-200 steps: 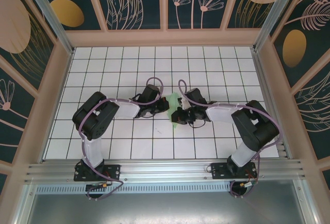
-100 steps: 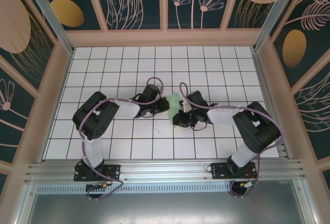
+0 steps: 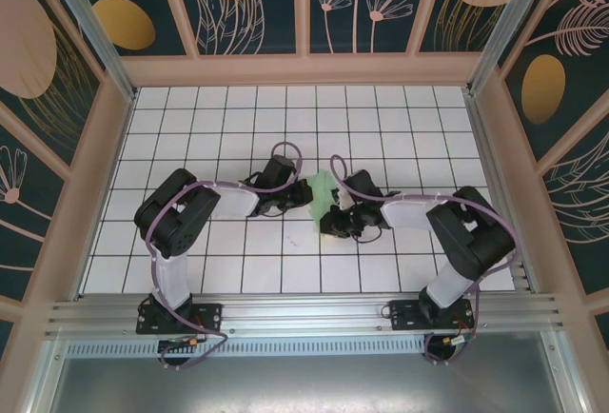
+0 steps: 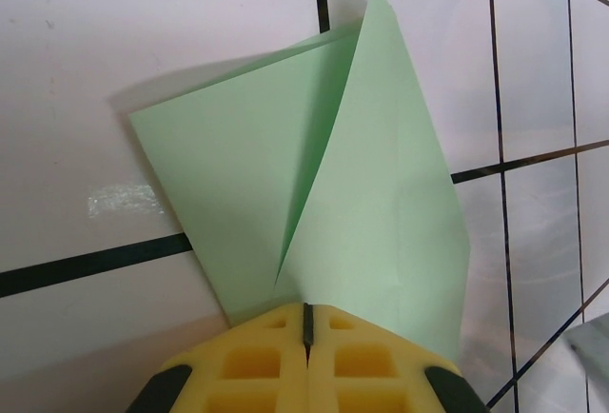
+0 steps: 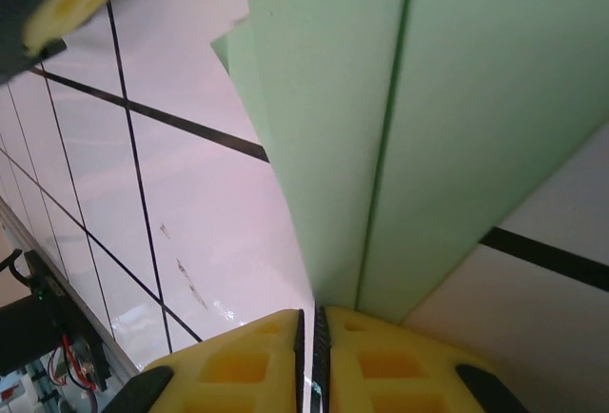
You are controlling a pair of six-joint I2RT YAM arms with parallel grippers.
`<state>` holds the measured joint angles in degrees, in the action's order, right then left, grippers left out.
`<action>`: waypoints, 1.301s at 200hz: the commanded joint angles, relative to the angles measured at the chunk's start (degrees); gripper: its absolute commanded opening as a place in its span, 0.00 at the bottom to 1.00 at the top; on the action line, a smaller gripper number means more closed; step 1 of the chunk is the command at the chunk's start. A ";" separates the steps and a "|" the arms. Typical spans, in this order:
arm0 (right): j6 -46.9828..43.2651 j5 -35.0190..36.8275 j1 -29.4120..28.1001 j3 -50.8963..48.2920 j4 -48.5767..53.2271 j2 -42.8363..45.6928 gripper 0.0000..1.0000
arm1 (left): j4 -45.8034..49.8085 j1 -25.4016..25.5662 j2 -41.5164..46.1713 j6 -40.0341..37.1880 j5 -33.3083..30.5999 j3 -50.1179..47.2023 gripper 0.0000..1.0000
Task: Fold a paper plane with a square sheet of paper (pick it up from the middle)
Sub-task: Fourth fold the wing at the center of the table.
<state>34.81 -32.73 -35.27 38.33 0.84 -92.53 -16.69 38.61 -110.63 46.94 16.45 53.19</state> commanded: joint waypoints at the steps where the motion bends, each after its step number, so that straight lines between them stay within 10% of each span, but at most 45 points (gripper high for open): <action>1: -1.39 4.14 3.43 2.98 3.21 4.92 0.17 | 8.22 0.85 -0.35 -1.32 1.65 0.39 0.07; 98: -1.80 6.66 10.14 8.41 2.47 0.53 0.28 | 11.27 0.85 10.62 -1.20 -1.92 1.59 0.30; 149: -3.31 6.91 10.13 9.12 2.08 -2.25 0.41 | 8.54 1.20 9.88 -0.77 2.89 0.51 0.11; 260: -7.56 7.66 11.09 16.47 2.48 -11.29 0.52 | 8.38 1.77 2.80 -0.41 2.10 -1.12 0.01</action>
<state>28.99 -26.04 -24.58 53.54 2.83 -102.39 -7.40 40.07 -106.28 46.54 17.80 53.04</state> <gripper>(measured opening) 0.516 0.068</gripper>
